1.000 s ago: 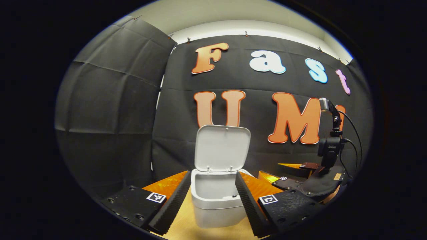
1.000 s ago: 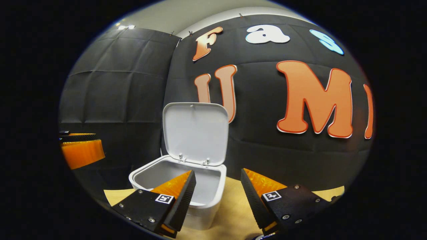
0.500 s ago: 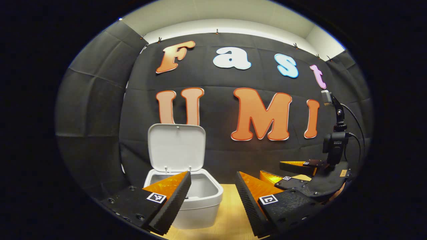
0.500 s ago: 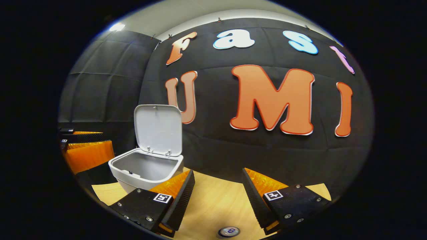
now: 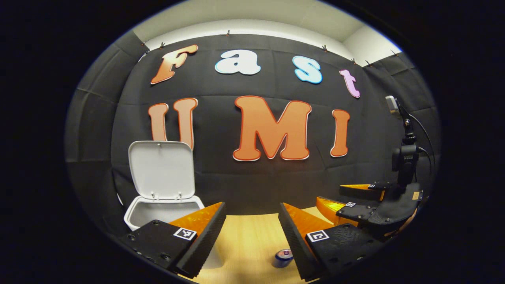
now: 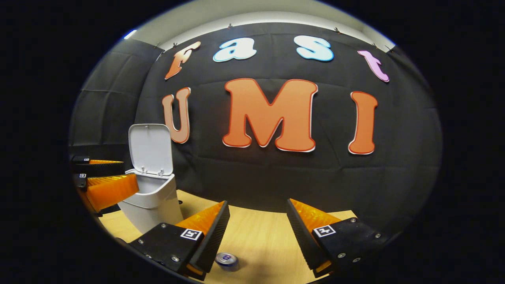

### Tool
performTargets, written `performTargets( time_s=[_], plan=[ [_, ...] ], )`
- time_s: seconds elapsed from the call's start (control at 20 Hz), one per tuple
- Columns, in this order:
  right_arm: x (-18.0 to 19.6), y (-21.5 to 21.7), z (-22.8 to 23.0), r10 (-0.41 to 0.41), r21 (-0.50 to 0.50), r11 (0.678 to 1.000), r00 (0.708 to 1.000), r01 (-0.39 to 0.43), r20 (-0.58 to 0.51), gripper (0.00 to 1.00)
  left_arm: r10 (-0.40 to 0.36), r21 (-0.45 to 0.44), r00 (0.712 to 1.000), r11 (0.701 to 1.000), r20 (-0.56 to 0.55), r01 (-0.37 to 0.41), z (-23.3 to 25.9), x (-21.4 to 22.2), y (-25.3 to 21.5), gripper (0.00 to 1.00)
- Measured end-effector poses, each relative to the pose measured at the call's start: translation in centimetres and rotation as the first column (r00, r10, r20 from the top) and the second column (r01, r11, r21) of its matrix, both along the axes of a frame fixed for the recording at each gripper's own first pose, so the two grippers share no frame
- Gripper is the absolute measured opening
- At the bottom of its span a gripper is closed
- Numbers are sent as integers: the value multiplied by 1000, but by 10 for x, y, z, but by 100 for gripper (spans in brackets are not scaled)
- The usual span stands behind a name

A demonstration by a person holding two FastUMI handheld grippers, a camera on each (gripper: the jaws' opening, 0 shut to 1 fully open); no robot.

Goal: Press the lid of the desktop garbage bin to open it, pick up the crumpled paper on the desktop and throw it into the bin, then pick up the pop can on the desktop and drop it into the bin, and finally close the garbage bin lid.

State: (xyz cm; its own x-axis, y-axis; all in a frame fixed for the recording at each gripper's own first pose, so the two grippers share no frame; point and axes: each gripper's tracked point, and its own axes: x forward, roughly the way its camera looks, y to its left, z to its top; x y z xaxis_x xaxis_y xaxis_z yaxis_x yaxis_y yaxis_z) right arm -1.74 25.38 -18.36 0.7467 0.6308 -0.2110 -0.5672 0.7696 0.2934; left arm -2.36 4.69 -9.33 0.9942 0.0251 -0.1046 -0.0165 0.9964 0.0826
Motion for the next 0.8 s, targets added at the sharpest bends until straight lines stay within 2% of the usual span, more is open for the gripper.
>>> performTargets(
  time_s=[0.2, 0.45, 0.8],
  plan=[
    [5, -37, -16, -48, -17, 999, 999, 48, -15, 94, -29, 2, 999, 1000, -15, 29, -15, 7, -27, 88],
    [7, -73, -34, -91, -45, 995, 995, 89, -31, 94, -66, -18, 995, 998, -69, 64, -47, 11, -60, 89],
    [7, -108, -60, -134, -78, 989, 988, 128, -79, 93, -83, -19, 973, 997, -217, 81, -128, 6, -77, 90]
  ],
)
